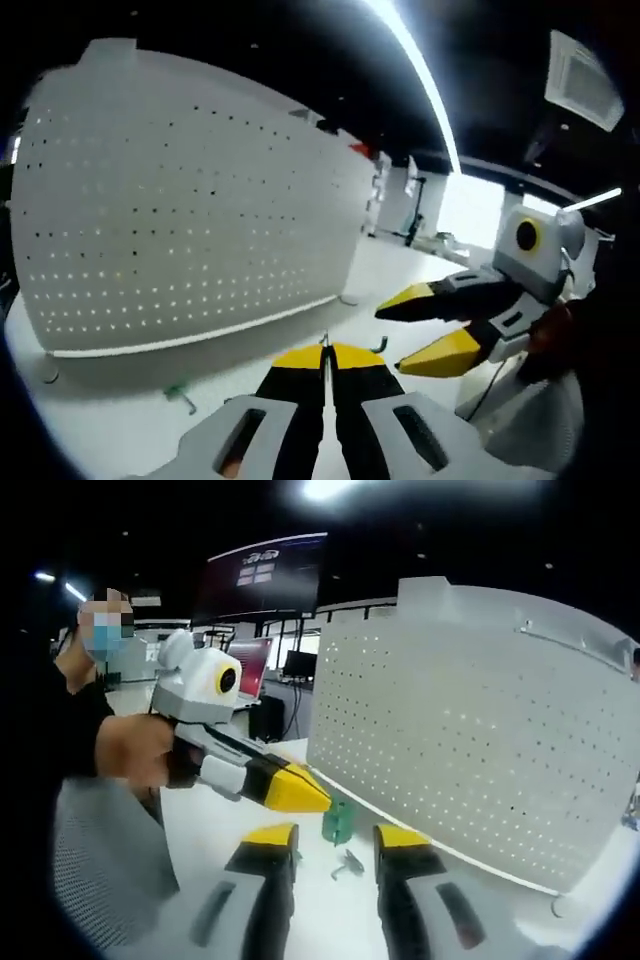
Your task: Insert the hook assembly into the mounting plate slot until the hook locks in place.
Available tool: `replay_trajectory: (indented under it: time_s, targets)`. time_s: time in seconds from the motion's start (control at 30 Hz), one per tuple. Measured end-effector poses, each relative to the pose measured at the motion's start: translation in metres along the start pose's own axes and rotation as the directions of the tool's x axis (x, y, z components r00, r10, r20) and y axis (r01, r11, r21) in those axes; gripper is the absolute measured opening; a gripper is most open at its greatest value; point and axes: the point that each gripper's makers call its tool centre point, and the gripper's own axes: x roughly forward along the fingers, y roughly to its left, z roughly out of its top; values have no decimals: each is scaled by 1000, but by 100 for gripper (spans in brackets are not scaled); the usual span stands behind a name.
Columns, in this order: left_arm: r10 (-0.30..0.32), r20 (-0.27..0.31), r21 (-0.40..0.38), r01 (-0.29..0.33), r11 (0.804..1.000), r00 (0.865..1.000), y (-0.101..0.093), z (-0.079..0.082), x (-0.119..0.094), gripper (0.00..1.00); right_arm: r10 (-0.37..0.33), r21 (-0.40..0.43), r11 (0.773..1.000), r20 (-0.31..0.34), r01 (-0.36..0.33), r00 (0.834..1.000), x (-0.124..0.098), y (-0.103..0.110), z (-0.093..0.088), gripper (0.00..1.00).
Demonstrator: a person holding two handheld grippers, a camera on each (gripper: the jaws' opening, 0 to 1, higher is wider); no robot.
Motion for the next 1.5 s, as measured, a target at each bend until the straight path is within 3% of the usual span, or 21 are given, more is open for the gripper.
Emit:
replay_trajectory:
  time_s: [0.23, 0.67, 1.13, 1.5]
  targets:
    - [-2, 6, -17, 3, 1000, 1000, 7, -2, -3, 1, 1, -28, 1000, -19, -1, 1000, 3, 3, -4, 24]
    - [-90, 12, -39, 90, 995, 996, -13, -5, 1, 1, -18, -54, 998, -21, 16, 1000, 4, 1, -3, 13]
    - [-131, 48, -120, 136, 983, 990, -17, -2, -1, 1, -27, -83, 996, -36, 24, 999, 7, 1, -6, 5]
    - [-146, 47, -128, 151, 980, 988, -20, -3, -1, 1, -33, -101, 994, -43, 29, 999, 8, 1, -7, 2]
